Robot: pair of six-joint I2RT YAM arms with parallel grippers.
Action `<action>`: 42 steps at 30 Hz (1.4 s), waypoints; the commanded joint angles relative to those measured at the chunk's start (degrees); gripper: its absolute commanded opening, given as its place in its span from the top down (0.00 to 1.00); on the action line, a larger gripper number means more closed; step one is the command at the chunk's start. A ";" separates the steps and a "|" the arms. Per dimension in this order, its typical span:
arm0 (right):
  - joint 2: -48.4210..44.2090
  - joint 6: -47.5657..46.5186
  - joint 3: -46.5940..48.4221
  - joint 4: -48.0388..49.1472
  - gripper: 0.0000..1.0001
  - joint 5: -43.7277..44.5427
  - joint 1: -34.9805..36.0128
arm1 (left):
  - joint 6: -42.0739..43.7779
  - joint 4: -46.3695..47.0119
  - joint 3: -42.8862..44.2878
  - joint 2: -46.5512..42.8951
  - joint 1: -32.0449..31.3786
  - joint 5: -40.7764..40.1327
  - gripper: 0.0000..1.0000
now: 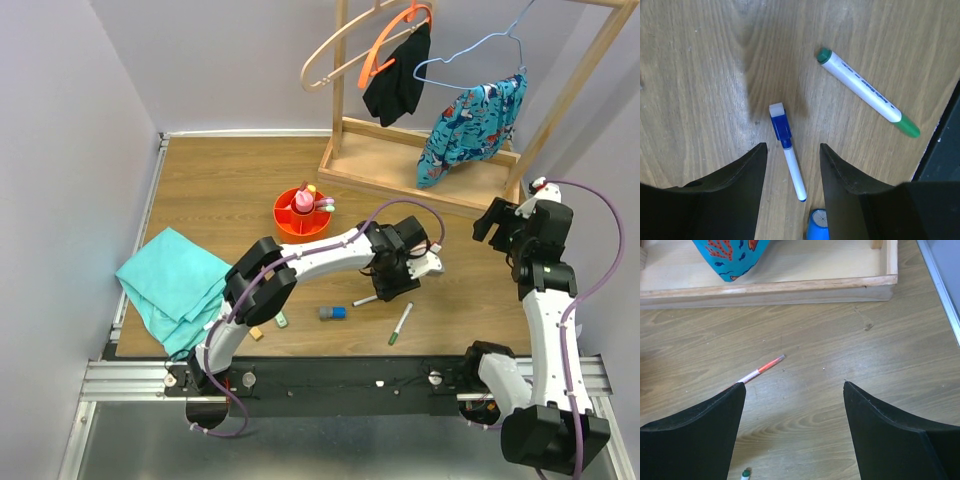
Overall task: Sort the stationery into containers
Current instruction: Pick up the pen from the center of the board, then place the pen in the storage box.
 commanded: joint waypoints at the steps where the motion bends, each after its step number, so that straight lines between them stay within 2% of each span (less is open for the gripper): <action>1: -1.49 1.29 0.45 0.99 0.13 -0.22 -0.43 | -1.63 1.03 0.60 1.93 -0.18 -5.15 0.45; 8: -1.40 1.64 -0.07 1.08 0.12 -0.31 -0.43 | -4.08 3.40 0.34 4.12 -0.18 -5.07 0.45; 11: -1.14 1.73 -0.25 1.08 0.12 -0.22 -0.43 | -5.75 5.15 -0.97 4.65 -0.18 -4.63 0.50; 17: -0.61 1.99 -0.78 1.34 0.12 -0.39 -0.43 | -7.87 7.62 -4.84 4.92 -0.18 -4.46 0.67; 21: -0.08 2.26 -0.95 1.78 0.12 -0.75 -0.43 | -6.99 4.30 -4.41 3.61 0.17 -2.44 0.81; 25: 0.18 1.91 -0.52 1.78 0.12 -0.57 -0.43 | -3.74 -0.11 2.07 -1.31 3.07 4.48 0.82; 32: 1.06 0.33 0.54 1.69 0.12 0.04 -0.43 | 0.74 -5.74 18.08 -10.46 15.28 16.88 0.83; 35: 1.06 -0.46 0.28 2.22 0.13 0.92 -0.43 | 0.23 -1.89 18.80 -14.41 22.57 20.40 0.83; 36: 1.06 -0.64 0.28 2.31 0.13 1.19 -0.52 | -0.74 2.82 17.67 -17.03 26.33 22.85 0.83; 38: 1.24 -1.17 0.19 2.22 0.13 1.10 -0.60 | -3.98 9.52 11.18 -20.12 30.57 24.63 0.83; 39: 1.50 -1.69 0.45 2.13 0.13 0.93 -0.60 | -5.74 18.51 7.93 -23.70 32.41 26.81 0.83; 40: 1.68 -2.04 0.63 1.96 0.13 1.10 -0.69 | -7.50 23.74 0.94 -25.47 36.26 27.53 0.83; 41: 2.20 -2.31 1.06 1.61 0.13 1.19 -0.69 | -9.69 28.84 -2.53 -27.06 37.86 28.58 0.83; 42: 2.55 -2.66 1.24 1.61 0.13 1.54 -0.69 | -12.41 37.76 -5.69 -29.68 39.45 29.63 0.83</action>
